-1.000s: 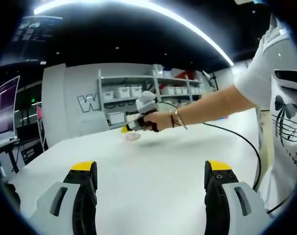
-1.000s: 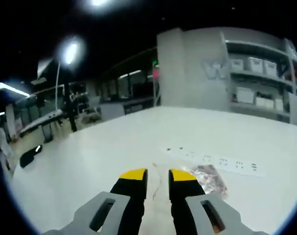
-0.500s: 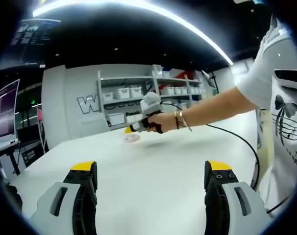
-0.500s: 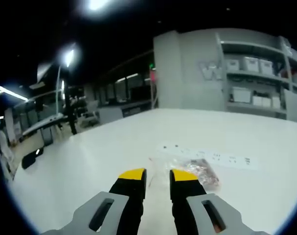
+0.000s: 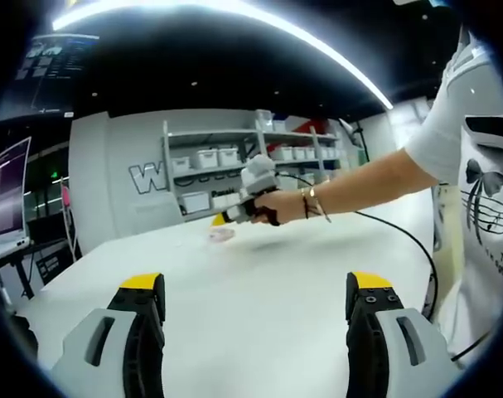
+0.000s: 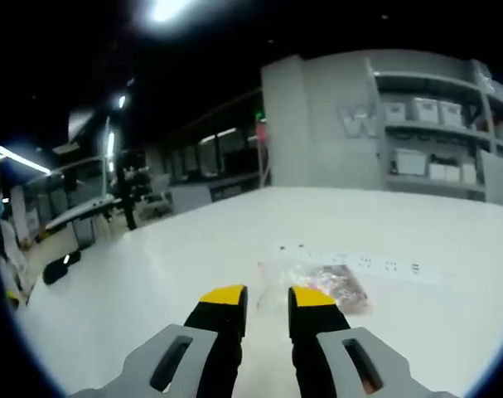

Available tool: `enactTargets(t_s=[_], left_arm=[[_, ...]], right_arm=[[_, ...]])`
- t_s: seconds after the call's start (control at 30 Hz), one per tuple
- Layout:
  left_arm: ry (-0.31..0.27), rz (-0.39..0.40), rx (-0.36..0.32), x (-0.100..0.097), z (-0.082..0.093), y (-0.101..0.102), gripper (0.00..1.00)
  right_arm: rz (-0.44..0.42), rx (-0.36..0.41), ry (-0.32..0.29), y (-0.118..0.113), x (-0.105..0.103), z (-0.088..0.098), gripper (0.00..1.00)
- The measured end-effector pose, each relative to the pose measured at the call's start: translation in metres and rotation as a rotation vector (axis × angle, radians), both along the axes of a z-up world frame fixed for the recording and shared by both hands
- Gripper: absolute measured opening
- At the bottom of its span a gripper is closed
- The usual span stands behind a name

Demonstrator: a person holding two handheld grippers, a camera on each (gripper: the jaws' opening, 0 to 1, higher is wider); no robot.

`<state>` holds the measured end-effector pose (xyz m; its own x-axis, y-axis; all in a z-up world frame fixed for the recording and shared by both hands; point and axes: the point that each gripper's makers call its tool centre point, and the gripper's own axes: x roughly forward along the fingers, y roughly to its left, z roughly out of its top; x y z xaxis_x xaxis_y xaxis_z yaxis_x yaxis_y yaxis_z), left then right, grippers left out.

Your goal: Open the resealable bag by pulling the two sides of the seal apart until the entire bag opening is separated and visibly accessible.

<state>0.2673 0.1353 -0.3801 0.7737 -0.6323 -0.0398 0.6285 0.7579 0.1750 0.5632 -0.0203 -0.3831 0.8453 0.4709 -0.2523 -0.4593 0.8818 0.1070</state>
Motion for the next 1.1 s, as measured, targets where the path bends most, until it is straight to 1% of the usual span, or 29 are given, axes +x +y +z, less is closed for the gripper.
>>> enactTargets(t_s=[0.17, 0.23, 0.3, 0.5, 0.8, 0.93, 1.1], left_arm=[[0.004, 0.007, 0.003, 0.0, -0.002, 0.002, 0.89], [0.004, 0.007, 0.002, -0.001, -0.002, 0.002, 0.89], [0.004, 0.005, 0.002, -0.001, -0.002, 0.002, 0.89], [0.002, 0.002, 0.007, -0.003, -0.002, 0.0, 0.89], [0.0, 0.007, 0.005, -0.002, -0.002, 0.002, 0.89], [0.002, 0.007, 0.004, -0.002, -0.003, 0.002, 0.89], [0.0, 0.01, 0.004, -0.002, -0.002, 0.003, 0.89]], right_arm=[[0.003, 0.003, -0.001, -0.001, -0.004, 0.0, 0.2], [0.003, 0.004, 0.003, -0.002, -0.004, -0.001, 0.22], [-0.002, 0.003, 0.006, -0.003, -0.004, -0.001, 0.26], [-0.013, -0.003, 0.006, -0.007, -0.002, -0.002, 0.29], [-0.04, -0.004, 0.015, -0.011, 0.003, -0.003, 0.44], [-0.054, -0.008, 0.029, -0.012, 0.004, -0.007, 0.58], [-0.064, -0.003, 0.043, -0.014, 0.004, -0.01, 0.67]])
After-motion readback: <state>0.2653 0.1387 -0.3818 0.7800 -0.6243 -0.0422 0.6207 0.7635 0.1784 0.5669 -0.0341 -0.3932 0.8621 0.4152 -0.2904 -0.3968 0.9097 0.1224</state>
